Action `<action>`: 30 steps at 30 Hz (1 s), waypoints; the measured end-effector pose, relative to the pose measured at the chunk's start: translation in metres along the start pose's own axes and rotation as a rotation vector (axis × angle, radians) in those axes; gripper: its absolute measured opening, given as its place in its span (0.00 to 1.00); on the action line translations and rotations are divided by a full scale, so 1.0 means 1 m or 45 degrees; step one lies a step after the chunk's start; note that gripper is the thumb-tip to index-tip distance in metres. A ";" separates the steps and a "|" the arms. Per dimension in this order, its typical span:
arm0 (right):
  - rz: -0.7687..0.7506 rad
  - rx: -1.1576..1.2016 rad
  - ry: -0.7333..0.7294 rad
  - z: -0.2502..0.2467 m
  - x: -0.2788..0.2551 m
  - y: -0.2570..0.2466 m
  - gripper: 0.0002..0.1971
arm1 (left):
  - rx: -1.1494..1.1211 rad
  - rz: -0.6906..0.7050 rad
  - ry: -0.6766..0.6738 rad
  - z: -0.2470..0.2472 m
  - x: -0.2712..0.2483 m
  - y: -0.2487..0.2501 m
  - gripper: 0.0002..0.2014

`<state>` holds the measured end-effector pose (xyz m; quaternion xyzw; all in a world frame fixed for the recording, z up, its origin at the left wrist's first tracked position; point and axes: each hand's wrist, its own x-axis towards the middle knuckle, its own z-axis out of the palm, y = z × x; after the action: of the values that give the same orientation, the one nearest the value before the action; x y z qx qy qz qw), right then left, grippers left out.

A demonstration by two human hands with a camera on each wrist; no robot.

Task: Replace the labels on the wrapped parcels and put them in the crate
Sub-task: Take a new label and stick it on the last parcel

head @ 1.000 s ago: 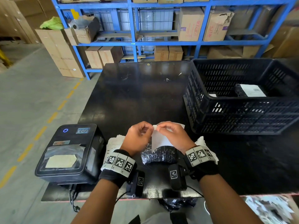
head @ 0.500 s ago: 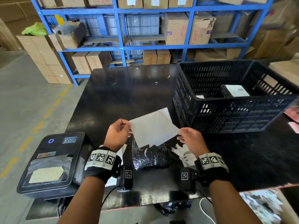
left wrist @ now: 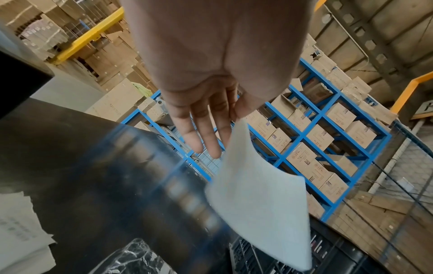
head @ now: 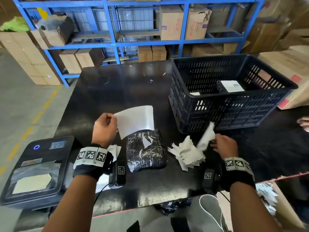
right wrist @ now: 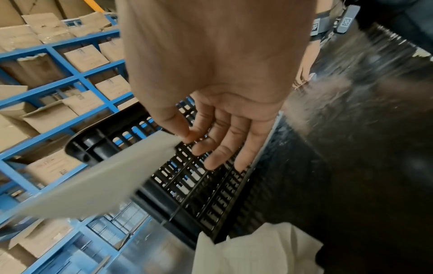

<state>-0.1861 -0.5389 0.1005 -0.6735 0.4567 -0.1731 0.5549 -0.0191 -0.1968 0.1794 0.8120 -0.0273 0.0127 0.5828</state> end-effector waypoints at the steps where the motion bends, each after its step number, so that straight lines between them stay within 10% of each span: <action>1: -0.044 -0.049 0.045 -0.003 0.000 -0.001 0.14 | 0.023 0.005 -0.010 0.001 0.000 -0.002 0.08; 16: -0.197 -1.066 -0.396 0.068 -0.015 0.013 0.12 | 0.129 0.085 0.023 0.011 -0.022 -0.015 0.10; 21: -0.265 -1.134 -0.208 0.076 -0.016 0.007 0.32 | 0.135 0.062 0.034 0.004 -0.021 -0.026 0.08; 25: -0.505 -1.023 -0.007 0.087 -0.032 -0.012 0.24 | 0.131 0.084 0.029 0.003 -0.020 -0.028 0.06; 30: -0.558 -0.502 -0.788 0.118 -0.065 -0.058 0.20 | 0.110 0.159 -0.005 0.004 -0.018 -0.028 0.05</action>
<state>-0.1088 -0.4188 0.1326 -0.8681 0.1391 0.0140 0.4764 -0.0359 -0.1909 0.1503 0.8332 -0.0783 0.0486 0.5452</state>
